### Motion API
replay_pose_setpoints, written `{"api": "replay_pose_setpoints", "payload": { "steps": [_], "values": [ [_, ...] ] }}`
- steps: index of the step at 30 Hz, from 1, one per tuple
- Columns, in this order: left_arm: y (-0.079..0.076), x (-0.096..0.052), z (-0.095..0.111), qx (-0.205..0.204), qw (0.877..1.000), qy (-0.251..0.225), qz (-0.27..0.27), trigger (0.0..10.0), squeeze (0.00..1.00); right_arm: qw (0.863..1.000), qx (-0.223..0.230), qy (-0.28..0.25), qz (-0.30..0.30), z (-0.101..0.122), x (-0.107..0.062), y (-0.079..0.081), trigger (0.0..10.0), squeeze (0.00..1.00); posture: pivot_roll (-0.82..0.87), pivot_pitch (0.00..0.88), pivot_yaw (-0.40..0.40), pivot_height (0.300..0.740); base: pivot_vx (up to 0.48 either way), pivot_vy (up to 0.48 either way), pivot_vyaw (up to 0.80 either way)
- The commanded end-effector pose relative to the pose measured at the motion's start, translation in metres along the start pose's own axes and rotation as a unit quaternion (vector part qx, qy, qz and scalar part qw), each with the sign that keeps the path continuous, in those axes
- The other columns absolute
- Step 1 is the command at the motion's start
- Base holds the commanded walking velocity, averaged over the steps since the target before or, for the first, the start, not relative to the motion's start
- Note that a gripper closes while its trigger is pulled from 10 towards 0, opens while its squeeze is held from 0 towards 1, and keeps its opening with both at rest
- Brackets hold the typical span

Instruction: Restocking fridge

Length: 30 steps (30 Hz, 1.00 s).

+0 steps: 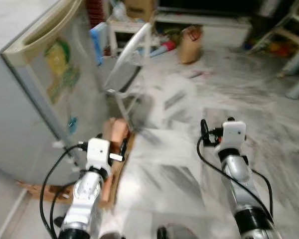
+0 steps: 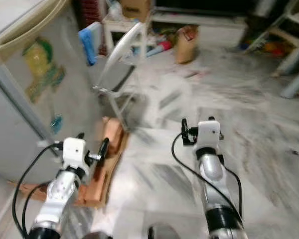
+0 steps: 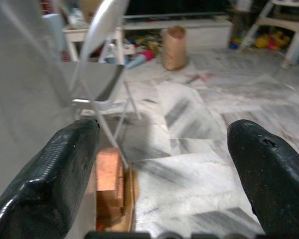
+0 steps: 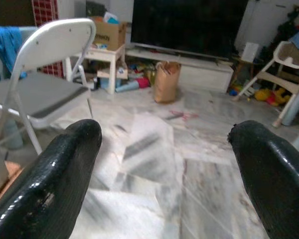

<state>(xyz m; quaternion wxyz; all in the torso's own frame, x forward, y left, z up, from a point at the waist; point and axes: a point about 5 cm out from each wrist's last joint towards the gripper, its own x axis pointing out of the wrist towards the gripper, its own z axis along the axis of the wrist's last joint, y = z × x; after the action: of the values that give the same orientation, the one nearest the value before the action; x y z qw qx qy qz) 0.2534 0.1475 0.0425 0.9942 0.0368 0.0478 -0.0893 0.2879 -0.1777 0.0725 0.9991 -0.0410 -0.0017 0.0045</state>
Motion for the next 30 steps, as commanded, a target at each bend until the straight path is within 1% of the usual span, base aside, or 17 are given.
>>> {"api": "replay_pose_setpoints", "payload": {
  "steps": [1,15,24,30],
  "values": [
    [-0.002,0.001,0.001,-0.003,1.000,0.001,-0.002,10.0,0.00,1.000,-0.002,-0.005,-0.005,0.002,0.000,-0.004,10.0,0.00,-0.04,0.000,0.013,0.740,0.000,0.480,0.00],
    [-0.004,0.002,0.003,-0.001,1.000,0.000,-0.009,10.0,0.00,1.000,-0.003,-0.003,-0.003,0.001,0.000,-0.002,10.0,0.00,-0.04,0.000,0.016,0.740,0.000,0.480,0.00],
    [-0.003,0.006,0.005,0.009,1.000,-0.005,-0.003,10.0,0.00,1.000,-0.002,-0.001,-0.002,-0.001,-0.001,-0.001,10.0,0.00,-0.03,0.000,0.012,0.740,0.000,0.000,0.00],
    [0.003,0.021,0.011,0.007,1.000,-0.010,0.021,10.0,0.00,1.000,-0.007,-0.002,0.004,0.001,0.000,-0.001,10.0,0.00,-0.05,0.000,0.005,0.740,0.000,0.000,0.00]
  ]
}}
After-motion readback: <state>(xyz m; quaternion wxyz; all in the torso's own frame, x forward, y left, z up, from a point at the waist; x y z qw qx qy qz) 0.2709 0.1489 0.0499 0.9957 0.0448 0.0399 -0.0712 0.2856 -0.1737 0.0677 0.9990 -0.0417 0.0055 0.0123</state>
